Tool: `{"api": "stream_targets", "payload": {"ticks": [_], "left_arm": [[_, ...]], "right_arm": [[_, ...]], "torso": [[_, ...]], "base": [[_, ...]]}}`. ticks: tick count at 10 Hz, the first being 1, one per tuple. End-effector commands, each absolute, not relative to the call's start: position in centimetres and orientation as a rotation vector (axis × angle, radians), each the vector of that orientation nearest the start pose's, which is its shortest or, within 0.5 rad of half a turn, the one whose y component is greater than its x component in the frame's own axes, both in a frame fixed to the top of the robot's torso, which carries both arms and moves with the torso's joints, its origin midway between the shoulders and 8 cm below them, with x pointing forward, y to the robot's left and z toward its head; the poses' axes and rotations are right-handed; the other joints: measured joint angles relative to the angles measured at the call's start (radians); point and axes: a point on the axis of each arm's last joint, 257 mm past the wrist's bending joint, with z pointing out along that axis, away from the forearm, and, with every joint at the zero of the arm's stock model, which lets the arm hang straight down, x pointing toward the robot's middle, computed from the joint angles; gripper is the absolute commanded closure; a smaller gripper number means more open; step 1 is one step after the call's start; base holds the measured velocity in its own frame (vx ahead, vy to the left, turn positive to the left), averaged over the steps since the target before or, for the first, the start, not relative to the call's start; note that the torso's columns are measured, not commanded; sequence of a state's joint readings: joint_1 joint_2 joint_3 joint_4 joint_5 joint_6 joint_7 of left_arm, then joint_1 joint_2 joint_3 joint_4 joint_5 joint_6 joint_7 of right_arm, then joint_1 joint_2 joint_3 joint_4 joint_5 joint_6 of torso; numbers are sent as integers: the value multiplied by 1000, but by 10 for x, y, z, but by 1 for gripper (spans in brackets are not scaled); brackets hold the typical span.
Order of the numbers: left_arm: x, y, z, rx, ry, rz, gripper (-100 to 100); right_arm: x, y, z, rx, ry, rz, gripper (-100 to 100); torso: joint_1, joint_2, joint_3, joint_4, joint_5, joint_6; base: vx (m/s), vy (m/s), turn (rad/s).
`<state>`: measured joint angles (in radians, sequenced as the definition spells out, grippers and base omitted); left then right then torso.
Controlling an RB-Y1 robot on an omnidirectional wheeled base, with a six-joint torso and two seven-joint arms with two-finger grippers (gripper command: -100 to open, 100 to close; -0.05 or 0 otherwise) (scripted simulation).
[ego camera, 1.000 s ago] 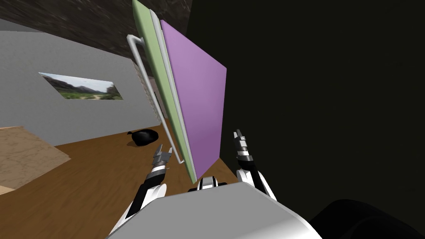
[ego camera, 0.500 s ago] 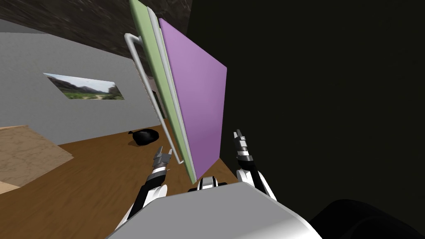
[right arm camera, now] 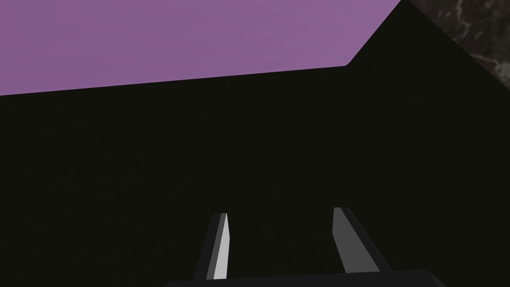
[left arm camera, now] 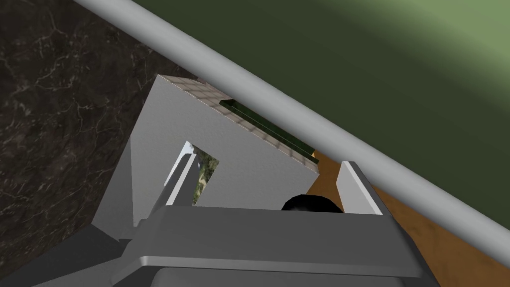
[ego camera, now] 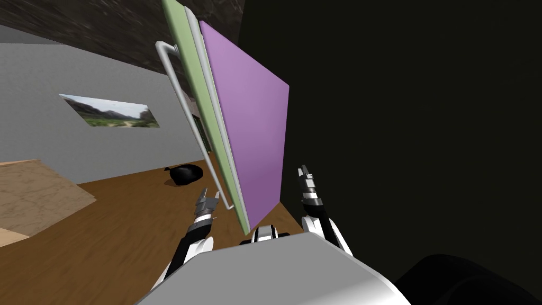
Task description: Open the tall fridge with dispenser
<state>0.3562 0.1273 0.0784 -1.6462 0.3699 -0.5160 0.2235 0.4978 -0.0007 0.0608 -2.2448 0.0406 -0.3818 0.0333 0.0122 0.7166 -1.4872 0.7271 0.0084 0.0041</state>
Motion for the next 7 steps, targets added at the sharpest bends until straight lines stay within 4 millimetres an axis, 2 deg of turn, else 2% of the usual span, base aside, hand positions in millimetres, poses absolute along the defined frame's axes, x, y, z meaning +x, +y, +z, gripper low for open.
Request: {"api": "stream_targets", "payload": {"ticks": [1, 6, 7], "left_arm": [[405, 385, -236, -1378, 613, -1402, -100], [399, 398, -260, -1423, 616, -1377, -100], [399, 398, -260, -1423, 616, -1377, -100]], "right_arm": [[372, -258, -15, 745, 755, 1271, 0], [372, -258, -15, 745, 755, 1271, 0], [372, -258, -15, 745, 755, 1271, 0]], "torso": [[-1, 1, 1, 1, 0, 0], [1, 0, 0, 0, 1, 1], [-1, 0, 0, 0, 0, 1]], "base": [[18, -17, 29], [17, -25, 30], [20, -27, 20]]}}
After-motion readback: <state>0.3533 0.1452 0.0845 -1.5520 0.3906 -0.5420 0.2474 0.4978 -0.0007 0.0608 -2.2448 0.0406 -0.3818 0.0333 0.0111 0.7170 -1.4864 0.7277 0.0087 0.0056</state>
